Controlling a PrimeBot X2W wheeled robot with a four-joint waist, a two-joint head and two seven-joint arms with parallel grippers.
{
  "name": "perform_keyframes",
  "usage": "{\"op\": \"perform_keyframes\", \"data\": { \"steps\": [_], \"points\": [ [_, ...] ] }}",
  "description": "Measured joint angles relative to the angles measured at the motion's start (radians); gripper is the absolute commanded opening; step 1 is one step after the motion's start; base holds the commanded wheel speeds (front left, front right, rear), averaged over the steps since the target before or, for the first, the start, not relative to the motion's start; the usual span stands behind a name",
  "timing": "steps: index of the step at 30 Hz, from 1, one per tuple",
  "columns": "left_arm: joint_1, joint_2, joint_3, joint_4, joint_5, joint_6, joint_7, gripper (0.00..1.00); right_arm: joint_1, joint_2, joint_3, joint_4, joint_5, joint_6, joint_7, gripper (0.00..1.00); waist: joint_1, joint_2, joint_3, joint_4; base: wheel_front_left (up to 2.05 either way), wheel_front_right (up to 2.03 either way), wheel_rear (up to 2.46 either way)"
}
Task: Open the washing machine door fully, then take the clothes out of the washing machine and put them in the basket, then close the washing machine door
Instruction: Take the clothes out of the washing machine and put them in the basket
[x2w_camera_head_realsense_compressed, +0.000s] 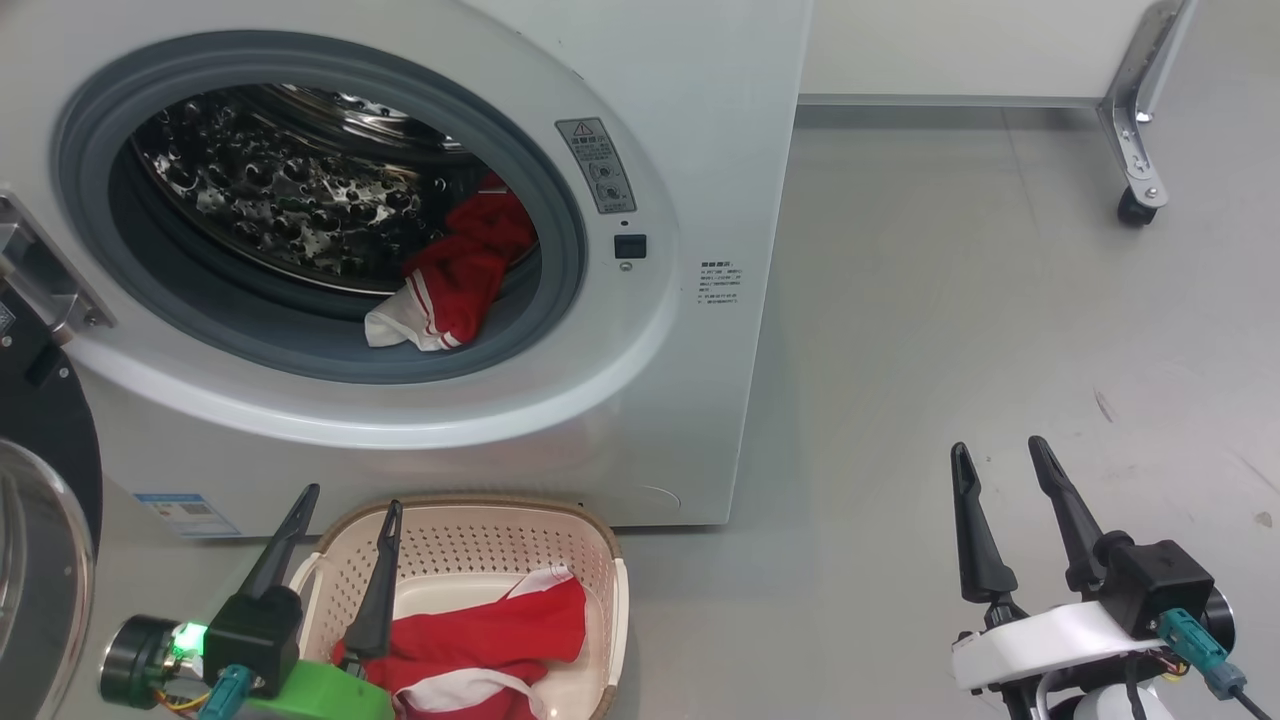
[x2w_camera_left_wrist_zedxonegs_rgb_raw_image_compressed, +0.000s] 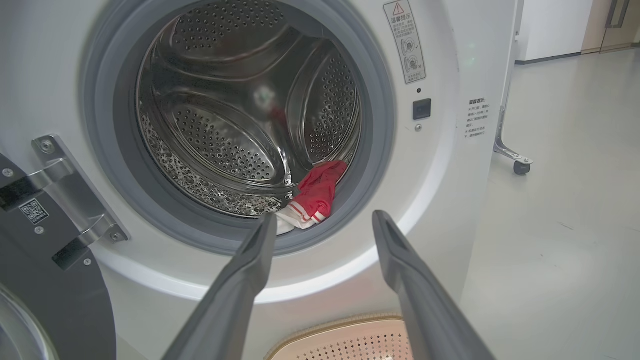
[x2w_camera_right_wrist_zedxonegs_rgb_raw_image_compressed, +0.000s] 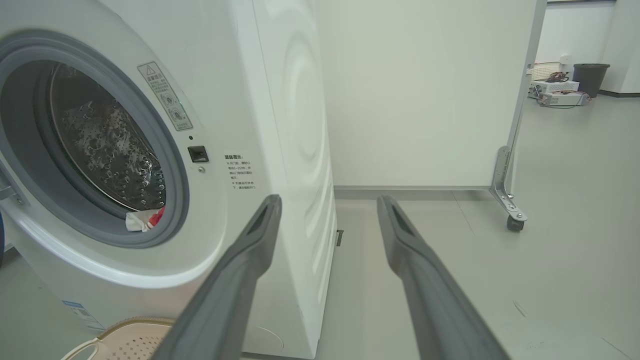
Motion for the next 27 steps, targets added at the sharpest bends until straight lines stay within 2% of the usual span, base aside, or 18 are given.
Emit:
{"op": "perform_keyframes", "data": {
  "steps": [14, 21, 25, 27],
  "points": [
    [-0.002, -0.003, 0.023, -0.031, -0.007, 0.000, 0.000, 1.00, 0.001, 0.000, 0.017, -0.021, 0.002, 0.000, 0.000, 1.00, 0.0000, 0.0000, 0.045, -0.009, 0.00, 0.00, 0.00],
    [-0.031, -0.001, 0.030, -0.010, -0.050, -0.001, 0.000, 1.00, -0.004, 0.000, 0.036, -0.033, 0.002, -0.001, 0.000, 1.00, 0.0000, 0.0000, 0.092, -0.023, 0.00, 0.00, 0.00],
    [-0.081, -0.002, 0.045, 0.002, -0.127, -0.002, 0.002, 1.00, -0.014, 0.000, 0.049, -0.047, 0.002, -0.001, 0.000, 1.00, 0.0001, 0.0000, 0.129, -0.033, 0.00, 0.00, 0.00],
    [-0.140, 0.023, 0.058, 0.004, -0.131, -0.002, 0.015, 1.00, -0.031, 0.000, 0.062, -0.053, 0.002, -0.002, 0.000, 1.00, 0.0000, 0.0000, 0.161, -0.043, 0.00, 0.00, 0.00]
  ]
}}
